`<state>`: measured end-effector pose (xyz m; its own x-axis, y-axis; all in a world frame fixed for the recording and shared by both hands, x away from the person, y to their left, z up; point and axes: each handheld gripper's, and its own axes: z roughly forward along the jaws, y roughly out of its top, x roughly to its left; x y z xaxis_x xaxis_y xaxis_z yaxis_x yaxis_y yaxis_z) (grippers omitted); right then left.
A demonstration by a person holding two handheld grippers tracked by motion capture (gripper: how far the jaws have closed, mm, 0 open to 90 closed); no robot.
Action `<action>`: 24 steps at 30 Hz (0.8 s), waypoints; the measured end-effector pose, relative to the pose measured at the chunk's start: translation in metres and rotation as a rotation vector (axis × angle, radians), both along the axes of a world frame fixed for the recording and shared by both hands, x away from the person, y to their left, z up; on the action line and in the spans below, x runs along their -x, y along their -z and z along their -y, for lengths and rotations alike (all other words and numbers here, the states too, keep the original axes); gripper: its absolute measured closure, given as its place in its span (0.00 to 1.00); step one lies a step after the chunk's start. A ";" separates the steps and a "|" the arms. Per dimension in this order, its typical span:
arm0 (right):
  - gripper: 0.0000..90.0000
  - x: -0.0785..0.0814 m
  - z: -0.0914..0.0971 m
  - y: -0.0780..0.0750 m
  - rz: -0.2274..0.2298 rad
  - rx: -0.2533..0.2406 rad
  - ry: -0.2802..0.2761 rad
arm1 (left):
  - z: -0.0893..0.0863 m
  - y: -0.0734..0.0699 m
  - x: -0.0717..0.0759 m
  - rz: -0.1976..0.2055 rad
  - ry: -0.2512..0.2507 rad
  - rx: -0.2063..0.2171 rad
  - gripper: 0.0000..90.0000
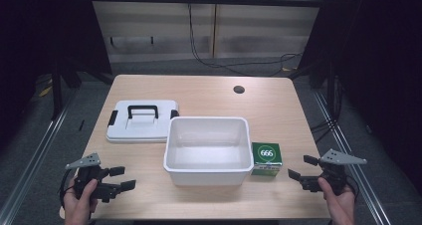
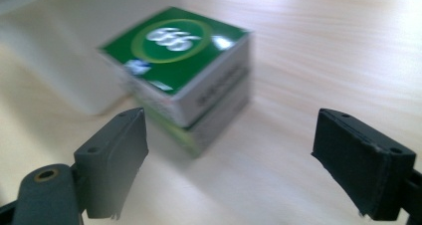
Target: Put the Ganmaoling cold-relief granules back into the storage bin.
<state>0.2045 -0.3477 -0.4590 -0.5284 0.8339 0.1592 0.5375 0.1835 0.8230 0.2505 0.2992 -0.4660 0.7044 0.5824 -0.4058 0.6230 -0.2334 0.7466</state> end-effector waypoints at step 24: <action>0.15 -0.001 -0.010 -0.011 0.047 0.048 -0.091 | -0.001 0.001 0.001 0.000 -0.012 -0.005 0.18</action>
